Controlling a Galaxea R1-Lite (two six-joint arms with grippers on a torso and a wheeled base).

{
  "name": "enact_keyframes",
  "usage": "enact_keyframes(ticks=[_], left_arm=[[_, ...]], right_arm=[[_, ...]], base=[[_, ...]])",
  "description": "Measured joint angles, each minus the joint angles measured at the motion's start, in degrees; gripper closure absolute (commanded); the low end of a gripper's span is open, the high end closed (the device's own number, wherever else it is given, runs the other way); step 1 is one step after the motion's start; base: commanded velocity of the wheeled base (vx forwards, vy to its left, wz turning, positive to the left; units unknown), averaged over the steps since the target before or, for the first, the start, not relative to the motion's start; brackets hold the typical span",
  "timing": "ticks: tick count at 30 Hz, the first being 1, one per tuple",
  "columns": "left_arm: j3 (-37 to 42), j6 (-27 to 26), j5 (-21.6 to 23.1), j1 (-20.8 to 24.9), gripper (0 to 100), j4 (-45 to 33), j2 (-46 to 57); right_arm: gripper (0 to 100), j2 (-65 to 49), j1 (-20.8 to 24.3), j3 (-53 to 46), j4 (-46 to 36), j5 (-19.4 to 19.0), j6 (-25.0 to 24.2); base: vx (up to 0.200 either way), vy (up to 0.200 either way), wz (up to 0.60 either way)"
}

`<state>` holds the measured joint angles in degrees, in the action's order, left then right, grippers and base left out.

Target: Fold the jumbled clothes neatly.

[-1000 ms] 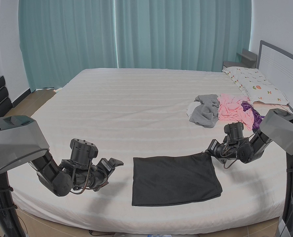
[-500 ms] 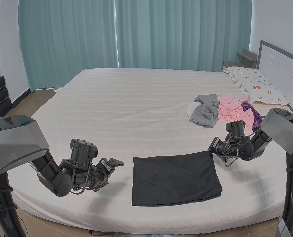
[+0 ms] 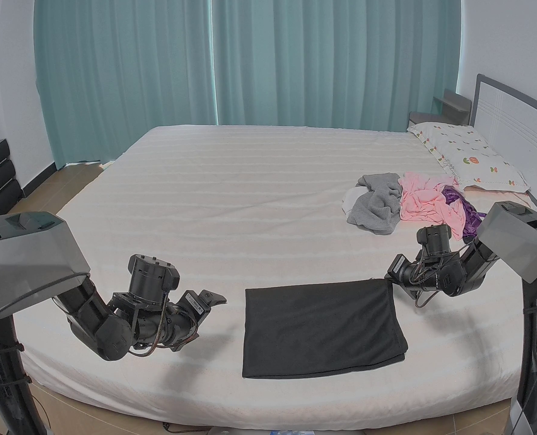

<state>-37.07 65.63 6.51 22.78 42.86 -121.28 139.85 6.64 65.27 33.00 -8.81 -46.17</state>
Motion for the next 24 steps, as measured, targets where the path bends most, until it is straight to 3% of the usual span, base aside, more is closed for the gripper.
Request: enact_keyframes(ticks=[1,2,10,16,22,24], left_arm=[[0.00,-0.02,0.00,0.00,0,0.00,0.00],[0.00,-0.02,0.00,0.00,0,0.00,0.00],[0.17,-0.05,0.00,0.06,0,0.00,0.09],[0.20,-0.05,0.00,0.06,0,0.00,0.15],[0.20,-0.06,-0.02,0.37,0,0.00,0.20],[0.22,-0.06,-0.05,0.61,0,-0.02,0.22]], right_arm=[[100,0.01,0.00,0.00,0.09,-0.05,0.00],[0,0.04,0.00,-0.11,0.48,-0.10,0.02],[0,-2.41,0.00,-3.04,1.07,-0.89,-1.21],[0,-7.85,-0.52,-11.54,4.46,-2.29,-1.65],[0,-14.49,-0.52,-24.37,9.53,-2.65,-2.55],[0,-16.84,-0.50,-28.39,11.51,-2.76,-3.71]], base=[[0.000,0.000,0.00],[0.000,0.000,0.00],[0.000,0.000,0.00],[0.000,0.000,0.00],[-0.200,0.000,0.00],[0.000,0.000,0.00]])
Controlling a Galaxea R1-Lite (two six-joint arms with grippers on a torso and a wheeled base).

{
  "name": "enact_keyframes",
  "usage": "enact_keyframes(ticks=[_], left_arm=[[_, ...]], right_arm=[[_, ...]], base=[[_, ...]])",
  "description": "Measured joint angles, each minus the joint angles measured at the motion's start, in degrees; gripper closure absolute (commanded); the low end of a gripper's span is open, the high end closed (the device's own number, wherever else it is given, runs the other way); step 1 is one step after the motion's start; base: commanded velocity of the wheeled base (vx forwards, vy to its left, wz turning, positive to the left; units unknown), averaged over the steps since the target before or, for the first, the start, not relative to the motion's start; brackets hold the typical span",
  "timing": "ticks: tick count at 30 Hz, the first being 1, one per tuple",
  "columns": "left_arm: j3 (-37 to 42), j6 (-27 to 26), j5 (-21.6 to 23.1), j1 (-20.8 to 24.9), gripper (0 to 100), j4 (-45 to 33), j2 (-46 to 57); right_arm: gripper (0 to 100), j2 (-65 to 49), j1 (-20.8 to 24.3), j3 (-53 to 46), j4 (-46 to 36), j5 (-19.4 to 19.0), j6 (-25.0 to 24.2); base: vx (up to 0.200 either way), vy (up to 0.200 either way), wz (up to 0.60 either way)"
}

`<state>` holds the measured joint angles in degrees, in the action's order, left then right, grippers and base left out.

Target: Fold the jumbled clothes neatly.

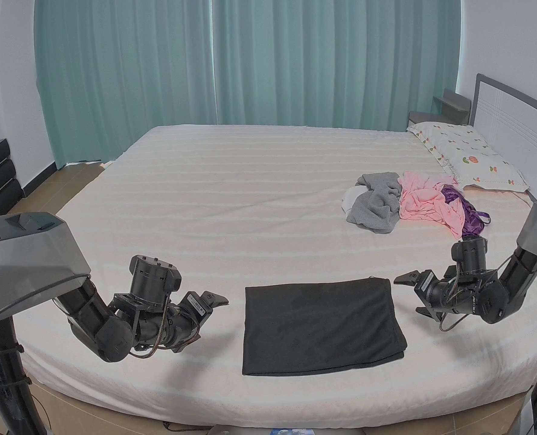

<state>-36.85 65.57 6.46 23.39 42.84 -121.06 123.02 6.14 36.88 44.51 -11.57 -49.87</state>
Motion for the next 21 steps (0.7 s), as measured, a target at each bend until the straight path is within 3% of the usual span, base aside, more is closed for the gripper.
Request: enact_keyframes(ticks=[5,10,21], left_arm=[[-0.02,0.15,-0.01,0.59,0,-0.06,0.01],[-0.88,0.57,-0.41,0.35,0,-0.11,-0.13],[-1.84,0.68,-0.55,0.26,0,-0.22,-0.10]], right_arm=[[0,-4.99,0.29,-7.19,5.66,-0.44,-5.12],[0,-6.53,0.61,-9.75,6.31,-0.63,-5.79],[0,-5.75,0.90,-10.50,7.80,-0.66,-5.80]], base=[[0.000,0.000,0.00],[0.000,0.000,0.00],[0.000,-0.200,0.00]])
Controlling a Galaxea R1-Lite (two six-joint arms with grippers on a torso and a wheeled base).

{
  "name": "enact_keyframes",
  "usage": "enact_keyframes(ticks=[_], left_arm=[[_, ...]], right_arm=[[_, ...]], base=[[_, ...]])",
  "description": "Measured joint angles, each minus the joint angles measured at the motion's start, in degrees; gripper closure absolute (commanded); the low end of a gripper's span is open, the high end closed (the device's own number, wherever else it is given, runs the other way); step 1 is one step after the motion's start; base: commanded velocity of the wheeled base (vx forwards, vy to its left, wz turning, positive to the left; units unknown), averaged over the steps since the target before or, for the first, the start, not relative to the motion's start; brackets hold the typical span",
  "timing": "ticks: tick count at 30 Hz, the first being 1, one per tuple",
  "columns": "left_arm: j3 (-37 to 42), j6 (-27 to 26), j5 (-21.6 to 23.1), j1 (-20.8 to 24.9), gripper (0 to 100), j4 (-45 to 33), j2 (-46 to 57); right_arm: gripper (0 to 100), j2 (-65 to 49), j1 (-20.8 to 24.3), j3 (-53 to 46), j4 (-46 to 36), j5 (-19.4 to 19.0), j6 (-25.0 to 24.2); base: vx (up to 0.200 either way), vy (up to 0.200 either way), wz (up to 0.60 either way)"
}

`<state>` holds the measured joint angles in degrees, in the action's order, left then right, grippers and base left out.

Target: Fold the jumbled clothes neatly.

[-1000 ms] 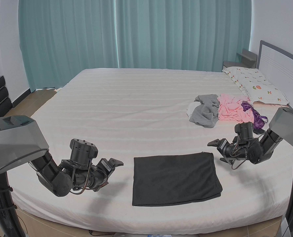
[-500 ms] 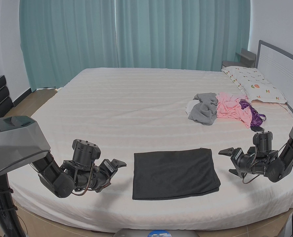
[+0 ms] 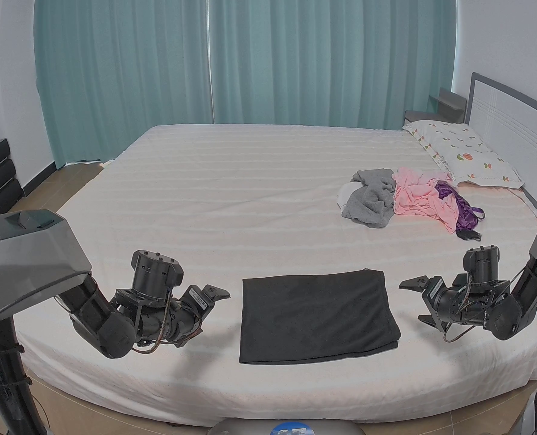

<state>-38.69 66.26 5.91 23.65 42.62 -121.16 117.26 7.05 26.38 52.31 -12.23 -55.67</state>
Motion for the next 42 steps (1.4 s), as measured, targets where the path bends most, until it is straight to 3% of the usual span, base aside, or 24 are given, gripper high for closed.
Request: enact_keyframes(ticks=[9,20,29,42], left_arm=[[-0.80,-1.00,-0.04,-0.17,0,0.21,-0.04],[-2.56,-7.50,-0.91,-1.41,0,0.76,-2.21],[-3.39,-13.10,-5.99,0.30,0,10.80,-9.40],[-4.52,-13.92,-7.24,1.67,0,11.54,-13.87]], right_arm=[[0,0.99,0.02,-0.26,0.05,0.07,0.04],[0,1.29,0.66,-0.52,0.07,0.02,0.04],[0,1.34,1.30,-1.06,0.27,0.00,0.11],[0,1.95,2.12,-2.77,4.23,0.02,0.04]], base=[[0.000,-0.089,0.00],[0.000,0.000,0.00],[0.000,0.000,0.00],[0.000,0.000,0.00]])
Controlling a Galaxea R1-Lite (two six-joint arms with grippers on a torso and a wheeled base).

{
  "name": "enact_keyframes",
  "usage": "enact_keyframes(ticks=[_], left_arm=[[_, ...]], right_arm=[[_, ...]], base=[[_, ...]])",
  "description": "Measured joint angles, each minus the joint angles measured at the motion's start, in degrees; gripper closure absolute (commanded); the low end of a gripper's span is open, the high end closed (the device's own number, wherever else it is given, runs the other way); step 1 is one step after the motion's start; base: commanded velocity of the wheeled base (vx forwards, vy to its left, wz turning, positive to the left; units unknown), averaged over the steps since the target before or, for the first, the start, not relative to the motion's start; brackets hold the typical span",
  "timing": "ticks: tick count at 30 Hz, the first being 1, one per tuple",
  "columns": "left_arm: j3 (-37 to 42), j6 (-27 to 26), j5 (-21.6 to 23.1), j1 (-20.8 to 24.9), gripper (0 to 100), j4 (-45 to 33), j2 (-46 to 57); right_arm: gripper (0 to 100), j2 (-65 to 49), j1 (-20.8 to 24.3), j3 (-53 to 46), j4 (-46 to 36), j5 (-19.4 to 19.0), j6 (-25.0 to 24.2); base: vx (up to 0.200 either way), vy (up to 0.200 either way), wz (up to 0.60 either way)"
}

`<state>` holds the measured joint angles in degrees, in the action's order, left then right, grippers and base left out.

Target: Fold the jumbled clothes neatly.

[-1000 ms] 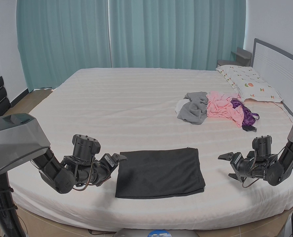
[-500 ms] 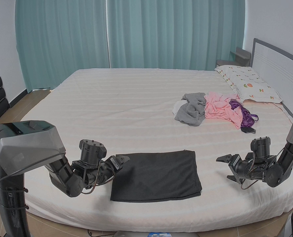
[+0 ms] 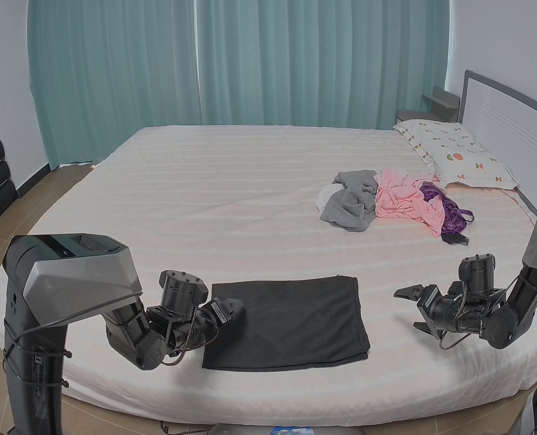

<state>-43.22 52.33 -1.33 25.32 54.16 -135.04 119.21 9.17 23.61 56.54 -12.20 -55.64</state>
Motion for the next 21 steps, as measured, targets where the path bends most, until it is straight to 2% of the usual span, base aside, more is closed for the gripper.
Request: enact_keyframes(ticks=[1,21], left_arm=[[-0.05,0.09,0.00,0.00,100,-0.02,-0.05],[0.94,0.29,-1.05,-0.02,100,-0.17,0.26]], right_arm=[[0,0.05,0.00,-0.05,0.06,0.00,0.00],[0,0.44,0.37,-0.49,0.04,-0.02,0.09]], base=[[0.000,0.000,0.00],[0.000,0.000,0.00]])
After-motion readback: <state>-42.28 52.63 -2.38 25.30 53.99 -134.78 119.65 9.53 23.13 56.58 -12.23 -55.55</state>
